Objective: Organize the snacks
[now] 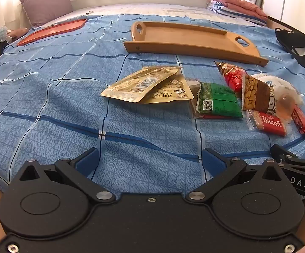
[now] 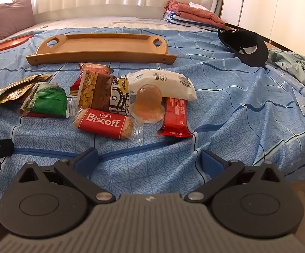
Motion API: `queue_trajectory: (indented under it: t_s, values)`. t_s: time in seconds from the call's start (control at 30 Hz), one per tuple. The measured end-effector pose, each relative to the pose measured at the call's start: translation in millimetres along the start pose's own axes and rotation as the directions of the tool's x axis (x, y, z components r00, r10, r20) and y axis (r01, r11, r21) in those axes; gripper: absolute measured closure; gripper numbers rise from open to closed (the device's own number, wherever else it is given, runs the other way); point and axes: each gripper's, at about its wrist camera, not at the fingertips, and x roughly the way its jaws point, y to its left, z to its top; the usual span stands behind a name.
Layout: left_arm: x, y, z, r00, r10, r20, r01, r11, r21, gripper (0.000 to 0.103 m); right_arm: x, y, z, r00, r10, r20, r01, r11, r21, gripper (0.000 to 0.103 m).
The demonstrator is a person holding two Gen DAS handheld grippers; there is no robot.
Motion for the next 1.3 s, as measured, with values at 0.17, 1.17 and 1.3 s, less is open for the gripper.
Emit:
queue_trajectory:
  t_s: [0.17, 1.17, 1.3]
  values:
    - [-2.1, -1.4, -1.8, 1.0, -0.009, 0.007, 0.009, 1.0, -0.001, 0.0, 0.2, 0.2, 0.1, 1.0, -0.001, 0.003, 0.001, 1.0, -0.001, 0.0]
    - [0.8, 0.3, 1.2, 1.0, -0.003, -0.003, 0.003, 1.0, -0.006, 0.0, -0.3, 0.1, -0.2, 1.0, -0.001, 0.007, 0.001, 1.0, 0.0, 0.0]
    - [0.8, 0.4, 1.3, 1.0, -0.003, -0.003, 0.003, 1.0, -0.006, 0.0, -0.4, 0.0, -0.3, 1.0, -0.001, 0.007, 0.001, 1.0, 0.0, 0.0]
